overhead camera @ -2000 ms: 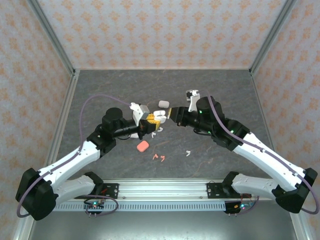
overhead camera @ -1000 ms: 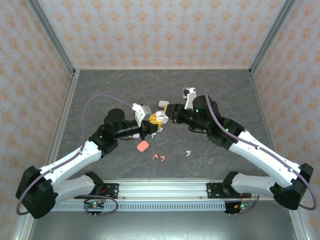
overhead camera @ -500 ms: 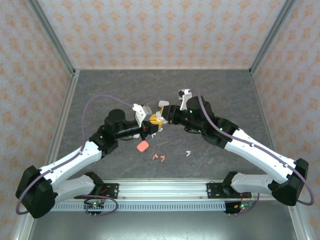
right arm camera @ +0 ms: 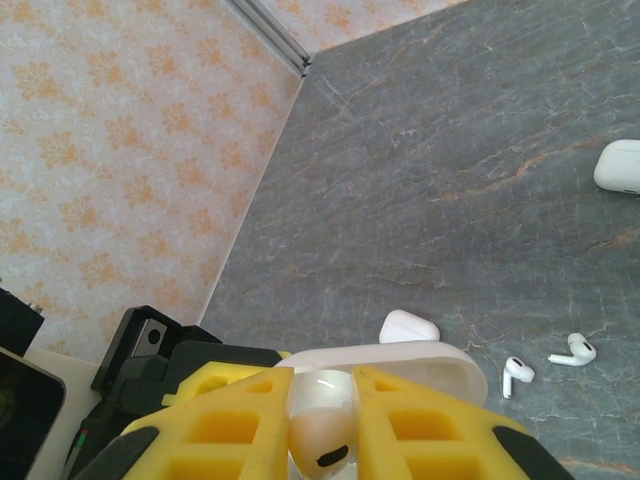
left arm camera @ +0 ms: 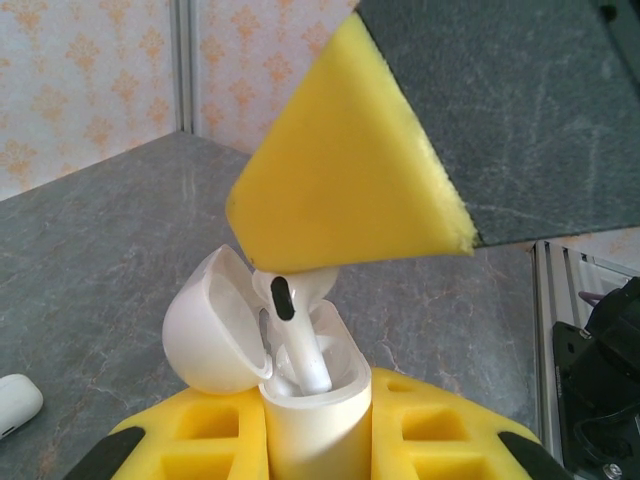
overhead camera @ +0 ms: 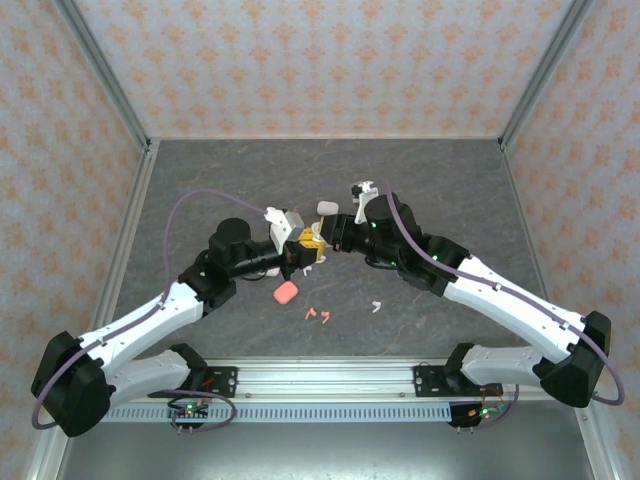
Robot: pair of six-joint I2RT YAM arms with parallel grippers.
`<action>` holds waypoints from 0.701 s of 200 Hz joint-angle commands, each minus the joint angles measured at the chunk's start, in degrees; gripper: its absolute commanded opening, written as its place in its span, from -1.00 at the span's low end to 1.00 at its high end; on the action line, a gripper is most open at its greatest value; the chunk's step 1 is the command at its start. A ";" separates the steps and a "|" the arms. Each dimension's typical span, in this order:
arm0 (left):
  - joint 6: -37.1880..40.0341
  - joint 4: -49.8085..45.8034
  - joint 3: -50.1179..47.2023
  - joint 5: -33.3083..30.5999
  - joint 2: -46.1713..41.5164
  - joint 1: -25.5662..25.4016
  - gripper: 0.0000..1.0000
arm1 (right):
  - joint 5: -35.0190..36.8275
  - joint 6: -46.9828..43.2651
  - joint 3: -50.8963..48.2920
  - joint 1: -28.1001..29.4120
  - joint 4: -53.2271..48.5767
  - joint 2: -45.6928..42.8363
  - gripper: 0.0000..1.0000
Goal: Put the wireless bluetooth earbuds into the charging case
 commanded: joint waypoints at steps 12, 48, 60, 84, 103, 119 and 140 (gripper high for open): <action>0.60 2.61 1.24 -2.11 -1.22 -0.39 -1.00 | 0.63 -0.04 -0.22 0.35 -2.17 0.15 -0.61; 0.52 2.87 1.27 -2.15 -1.11 -0.43 -1.00 | -0.40 0.27 -0.31 0.43 -2.26 0.33 -0.61; 0.51 2.95 1.26 -2.13 -0.97 -0.44 -1.00 | -0.71 0.29 -0.31 0.43 -2.24 0.32 -0.61; 0.51 3.03 1.31 -2.06 -0.88 -0.44 -1.00 | -1.49 0.22 0.03 0.43 -1.89 1.88 -0.61; 0.42 3.14 1.35 -2.02 -0.72 -0.48 -1.00 | -1.89 0.29 0.50 0.43 -1.79 2.24 -0.61; 0.45 3.16 1.35 -1.92 -0.62 -0.52 -1.00 | -2.05 0.16 0.72 0.43 -1.88 2.58 -0.61; 0.41 3.18 1.35 -2.02 -0.61 -0.52 -1.00 | -2.35 0.14 0.92 0.43 -2.03 2.64 -0.59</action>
